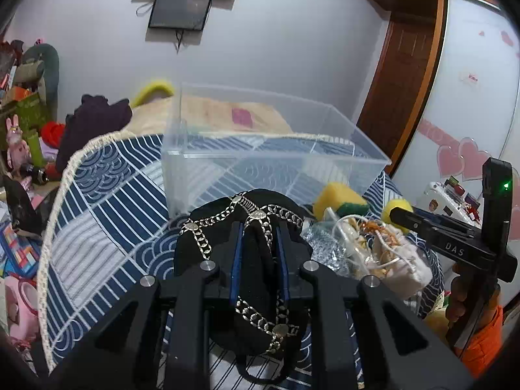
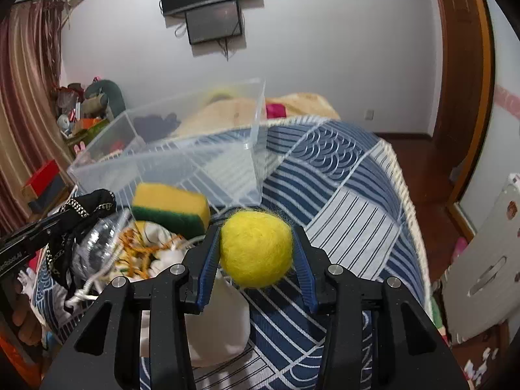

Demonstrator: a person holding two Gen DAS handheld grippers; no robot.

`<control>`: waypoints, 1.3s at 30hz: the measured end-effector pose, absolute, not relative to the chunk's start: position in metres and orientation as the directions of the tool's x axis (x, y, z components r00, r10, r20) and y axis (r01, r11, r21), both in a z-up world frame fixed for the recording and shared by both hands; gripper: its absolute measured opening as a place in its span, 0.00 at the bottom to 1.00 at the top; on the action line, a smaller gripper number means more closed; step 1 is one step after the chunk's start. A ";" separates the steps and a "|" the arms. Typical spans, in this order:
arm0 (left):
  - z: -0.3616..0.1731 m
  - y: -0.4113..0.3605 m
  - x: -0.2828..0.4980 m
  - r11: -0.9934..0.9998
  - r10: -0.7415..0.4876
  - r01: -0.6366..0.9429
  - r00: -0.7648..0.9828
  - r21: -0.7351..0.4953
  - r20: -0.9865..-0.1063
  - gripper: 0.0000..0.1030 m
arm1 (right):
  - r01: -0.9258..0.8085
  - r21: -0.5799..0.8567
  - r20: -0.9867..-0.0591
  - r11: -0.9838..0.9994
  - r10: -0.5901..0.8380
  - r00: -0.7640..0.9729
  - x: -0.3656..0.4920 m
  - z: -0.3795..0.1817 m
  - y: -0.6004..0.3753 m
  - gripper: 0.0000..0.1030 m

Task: Organize soft objects
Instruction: 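Drop the yellow felt ball into the box with the right tool while the left drops the black bag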

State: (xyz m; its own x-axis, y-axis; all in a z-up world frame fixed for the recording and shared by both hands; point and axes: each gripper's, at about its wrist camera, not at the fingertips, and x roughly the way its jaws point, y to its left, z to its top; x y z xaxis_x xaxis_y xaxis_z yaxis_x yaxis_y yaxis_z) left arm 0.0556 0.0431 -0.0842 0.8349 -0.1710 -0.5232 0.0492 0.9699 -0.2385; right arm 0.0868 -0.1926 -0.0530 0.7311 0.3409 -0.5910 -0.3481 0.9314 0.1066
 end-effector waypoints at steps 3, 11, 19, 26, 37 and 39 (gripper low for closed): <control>-0.073 0.046 0.045 0.973 -0.153 0.043 0.856 -0.227 -0.494 0.18 | -0.359 0.106 -0.564 0.927 0.353 0.746 0.082 -0.042 -0.191 0.39; -0.032 0.051 0.026 0.975 -0.141 0.057 0.905 -0.213 -0.401 0.18 | -0.413 0.105 -0.504 0.905 0.406 0.762 0.076 -0.011 -0.177 0.39; -0.003 0.060 0.046 0.972 -0.156 0.082 0.924 -0.219 -0.349 0.18 | -0.441 0.085 -0.461 0.893 0.428 0.778 0.092 0.010 -0.162 0.39; 0.001 0.066 0.088 0.973 -0.165 0.086 0.910 -0.215 -0.382 0.18 | -0.464 0.091 -0.472 0.881 0.448 0.759 0.122 0.014 -0.149 0.39; -0.011 0.054 0.151 0.981 -0.157 0.079 0.860 -0.177 -0.486 0.18 | -0.495 0.029 -0.599 0.869 0.411 0.687 0.170 -0.010 -0.112 0.39; -0.017 0.049 0.160 0.983 -0.159 0.085 0.844 -0.165 -0.513 0.18 | -0.511 0.016 -0.632 0.859 0.405 0.661 0.177 -0.018 -0.105 0.39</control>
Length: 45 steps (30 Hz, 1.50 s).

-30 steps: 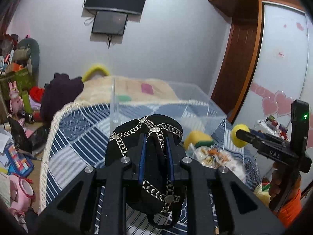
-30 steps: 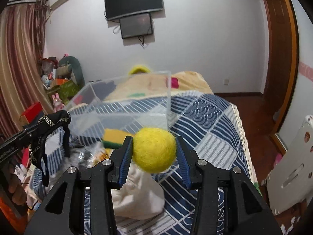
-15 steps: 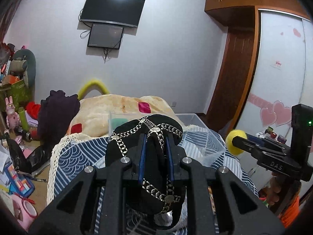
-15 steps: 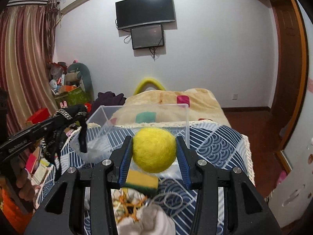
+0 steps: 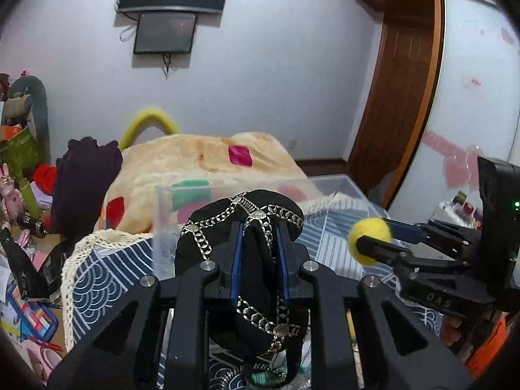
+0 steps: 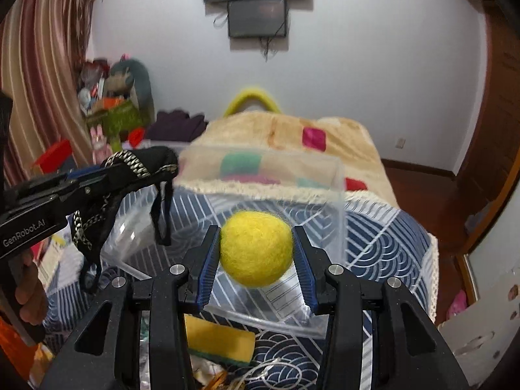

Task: Organize soft objects
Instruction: 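Drop the yellow felt ball into the box with the right tool while the left drops the black bag, then place the white pouch in the box with the right tool while the left places the grey knit bag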

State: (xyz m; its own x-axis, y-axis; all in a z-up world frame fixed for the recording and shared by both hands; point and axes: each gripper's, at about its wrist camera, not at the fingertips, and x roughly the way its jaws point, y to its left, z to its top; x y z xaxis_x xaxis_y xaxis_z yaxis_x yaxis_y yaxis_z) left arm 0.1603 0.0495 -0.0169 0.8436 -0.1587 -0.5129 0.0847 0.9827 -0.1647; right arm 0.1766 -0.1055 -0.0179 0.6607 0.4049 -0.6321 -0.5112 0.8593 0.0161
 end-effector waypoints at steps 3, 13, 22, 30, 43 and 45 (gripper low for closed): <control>-0.024 0.043 0.170 0.986 -0.151 0.087 0.825 -0.140 -0.545 0.18 | -0.525 0.014 -0.674 0.851 0.396 0.623 0.183 -0.029 -0.099 0.39; -0.029 0.037 0.177 0.986 -0.162 0.115 0.794 -0.117 -0.586 0.22 | -0.523 -0.003 -0.678 0.852 0.383 0.627 0.181 -0.025 -0.104 0.48; 0.001 0.033 0.133 0.991 -0.130 0.107 0.863 -0.075 -0.488 0.80 | -0.500 -0.027 -0.556 0.866 0.402 0.727 0.148 0.009 -0.121 0.68; 0.005 0.037 0.086 0.995 -0.091 0.061 0.891 -0.080 -0.445 0.99 | -0.489 -0.022 -0.472 0.872 0.422 0.774 0.109 0.022 -0.141 0.80; -0.059 0.021 0.050 0.994 -0.091 0.041 0.823 -0.101 -0.560 1.00 | -0.485 0.016 -0.604 0.874 0.395 0.692 0.083 -0.040 -0.146 0.80; -0.072 0.017 0.052 0.991 -0.111 0.049 0.798 -0.121 -0.593 1.00 | -0.486 0.022 -0.627 0.874 0.391 0.674 0.083 -0.049 -0.147 0.80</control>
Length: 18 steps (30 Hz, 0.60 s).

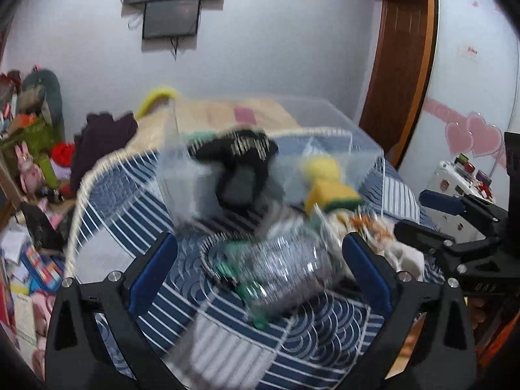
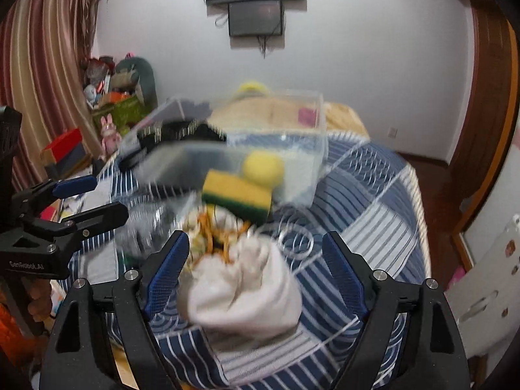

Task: Organize soft objects
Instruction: 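Place the white pouch in the box with the right tool while the left places the grey knit bag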

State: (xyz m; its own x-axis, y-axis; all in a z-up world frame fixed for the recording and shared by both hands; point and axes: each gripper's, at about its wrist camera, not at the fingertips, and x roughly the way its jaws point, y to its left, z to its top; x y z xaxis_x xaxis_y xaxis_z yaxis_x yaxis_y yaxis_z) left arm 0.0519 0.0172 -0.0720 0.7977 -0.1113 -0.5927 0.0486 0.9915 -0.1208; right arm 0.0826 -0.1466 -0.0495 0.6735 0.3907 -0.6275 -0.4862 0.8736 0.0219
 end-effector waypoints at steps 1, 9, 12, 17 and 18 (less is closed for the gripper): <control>-0.076 0.015 0.052 0.991 -0.115 0.049 0.791 -0.125 -0.601 1.00 | -0.486 0.034 -0.639 0.873 0.393 0.661 0.083 -0.055 -0.149 0.80; -0.102 0.004 0.062 0.989 -0.124 0.039 0.760 -0.146 -0.638 1.00 | -0.494 0.084 -0.695 0.866 0.406 0.594 0.084 -0.082 -0.158 0.65; -0.106 0.002 0.065 0.989 -0.120 0.038 0.762 -0.140 -0.636 0.99 | -0.505 0.110 -0.707 0.856 0.425 0.566 0.086 -0.088 -0.159 0.58; -0.107 -0.001 0.061 0.988 -0.140 0.068 0.769 -0.137 -0.624 0.72 | -0.506 0.112 -0.696 0.855 0.431 0.575 0.082 -0.086 -0.165 0.40; -0.107 0.000 0.062 0.987 -0.151 0.079 0.766 -0.142 -0.625 0.68 | -0.503 0.111 -0.693 0.857 0.430 0.579 0.081 -0.086 -0.166 0.36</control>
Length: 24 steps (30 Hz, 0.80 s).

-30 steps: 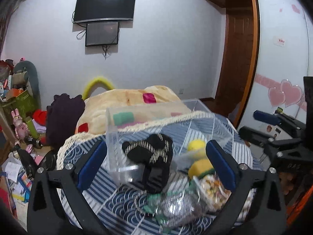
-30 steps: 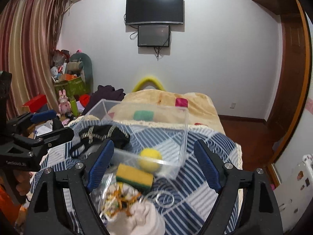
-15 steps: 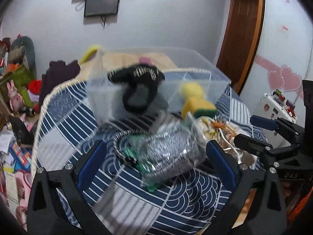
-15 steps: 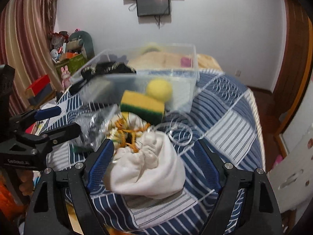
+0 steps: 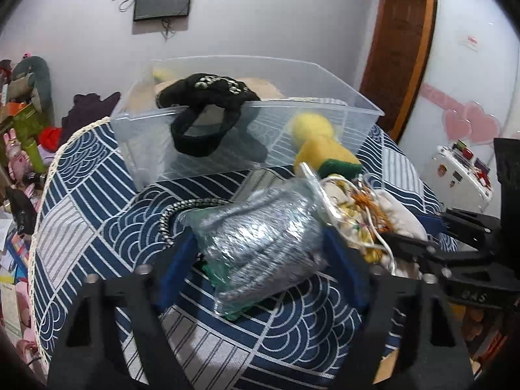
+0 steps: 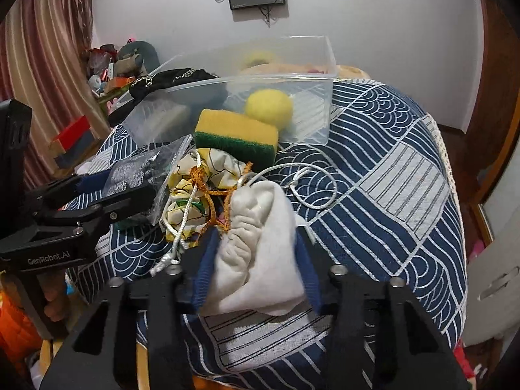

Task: Organize soft objects
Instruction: 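Place the white pouch in the box with the right tool while the left places the grey knit bag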

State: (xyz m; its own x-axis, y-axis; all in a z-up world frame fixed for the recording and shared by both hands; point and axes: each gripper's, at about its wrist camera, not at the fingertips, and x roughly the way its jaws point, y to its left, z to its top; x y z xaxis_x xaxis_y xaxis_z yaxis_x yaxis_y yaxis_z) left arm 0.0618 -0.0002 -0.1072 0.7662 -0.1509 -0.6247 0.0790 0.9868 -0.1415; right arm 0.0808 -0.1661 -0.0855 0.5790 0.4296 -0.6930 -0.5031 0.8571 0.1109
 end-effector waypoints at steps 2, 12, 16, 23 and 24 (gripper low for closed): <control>-0.107 -0.001 0.060 0.987 -0.154 0.087 0.770 -0.136 -0.620 0.62 | -0.500 0.111 -0.686 0.859 0.431 0.587 0.078 -0.084 -0.167 0.32; -0.094 0.009 0.045 0.989 -0.132 0.069 0.807 -0.130 -0.576 0.46 | -0.471 0.094 -0.624 0.877 0.421 0.659 0.067 -0.062 -0.187 0.30; -0.086 0.013 0.039 0.988 -0.138 0.071 0.820 -0.139 -0.556 0.46 | -0.456 0.096 -0.602 0.885 0.417 0.681 0.066 -0.052 -0.191 0.30; -0.066 0.019 0.029 0.988 -0.129 0.069 0.856 -0.136 -0.501 0.46 | -0.435 0.103 -0.545 0.895 0.417 0.727 0.072 -0.028 -0.190 0.30; -0.062 0.020 0.028 0.988 -0.126 0.067 0.863 -0.136 -0.490 0.46 | -0.434 0.102 -0.534 0.895 0.417 0.736 0.073 -0.024 -0.191 0.30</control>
